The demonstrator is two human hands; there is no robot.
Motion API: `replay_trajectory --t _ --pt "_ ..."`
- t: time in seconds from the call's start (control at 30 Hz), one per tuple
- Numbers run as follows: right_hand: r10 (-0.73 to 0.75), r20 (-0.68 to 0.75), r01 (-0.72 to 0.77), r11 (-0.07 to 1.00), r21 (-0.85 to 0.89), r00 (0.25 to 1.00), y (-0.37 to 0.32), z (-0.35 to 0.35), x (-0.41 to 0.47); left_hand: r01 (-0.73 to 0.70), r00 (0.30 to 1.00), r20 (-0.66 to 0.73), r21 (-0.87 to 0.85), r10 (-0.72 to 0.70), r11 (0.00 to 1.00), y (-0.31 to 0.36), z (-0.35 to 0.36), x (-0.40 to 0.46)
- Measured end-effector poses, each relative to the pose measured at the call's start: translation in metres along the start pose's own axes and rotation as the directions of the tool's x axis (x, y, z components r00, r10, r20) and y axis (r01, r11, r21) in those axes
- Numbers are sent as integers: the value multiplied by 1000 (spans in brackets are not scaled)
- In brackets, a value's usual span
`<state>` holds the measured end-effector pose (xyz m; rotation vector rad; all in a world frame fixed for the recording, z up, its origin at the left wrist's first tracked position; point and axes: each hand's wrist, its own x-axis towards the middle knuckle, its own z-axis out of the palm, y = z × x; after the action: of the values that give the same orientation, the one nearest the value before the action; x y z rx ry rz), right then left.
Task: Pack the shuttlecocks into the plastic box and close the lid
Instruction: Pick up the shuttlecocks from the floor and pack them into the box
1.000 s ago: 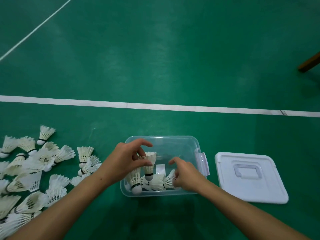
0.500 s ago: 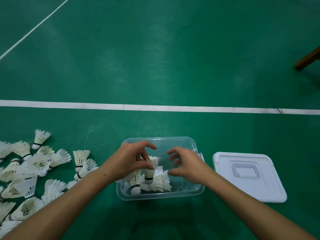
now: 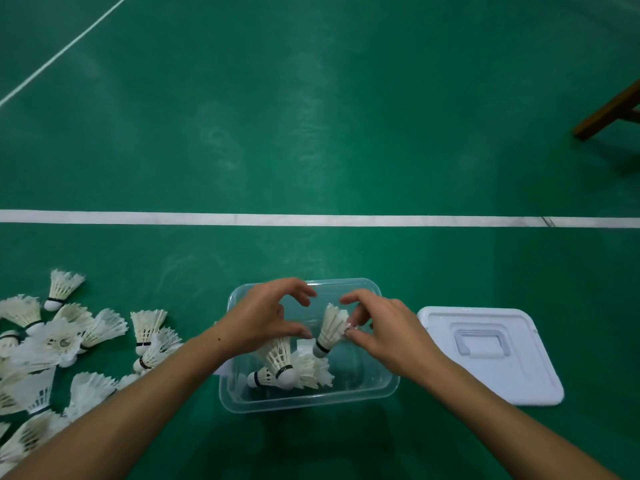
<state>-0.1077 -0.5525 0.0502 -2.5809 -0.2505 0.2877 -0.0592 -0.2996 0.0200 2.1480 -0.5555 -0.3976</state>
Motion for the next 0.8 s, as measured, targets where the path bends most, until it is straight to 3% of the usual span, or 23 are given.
replay_trajectory --t 0.17,0.33,0.47,0.7,0.8 --pt "88 -102 -102 985 -140 991 7 -1 -20 43 939 332 152 -92 987 -22 32 18" --pt "139 -109 -158 969 -190 984 4 11 -27 67 851 500 201 -161 977 -29 48 36" --pt "157 -84 -174 948 -265 984 0 22 -21 101 813 544 219 -207 970 -37 49 37" --pt "167 7 -155 930 -334 986 -10 47 -7 135 840 507 152 -194 979 -46 40 31" --pt "172 37 -156 949 -275 984 -8 50 1 137 839 509 143 -192 980 -45 40 30"
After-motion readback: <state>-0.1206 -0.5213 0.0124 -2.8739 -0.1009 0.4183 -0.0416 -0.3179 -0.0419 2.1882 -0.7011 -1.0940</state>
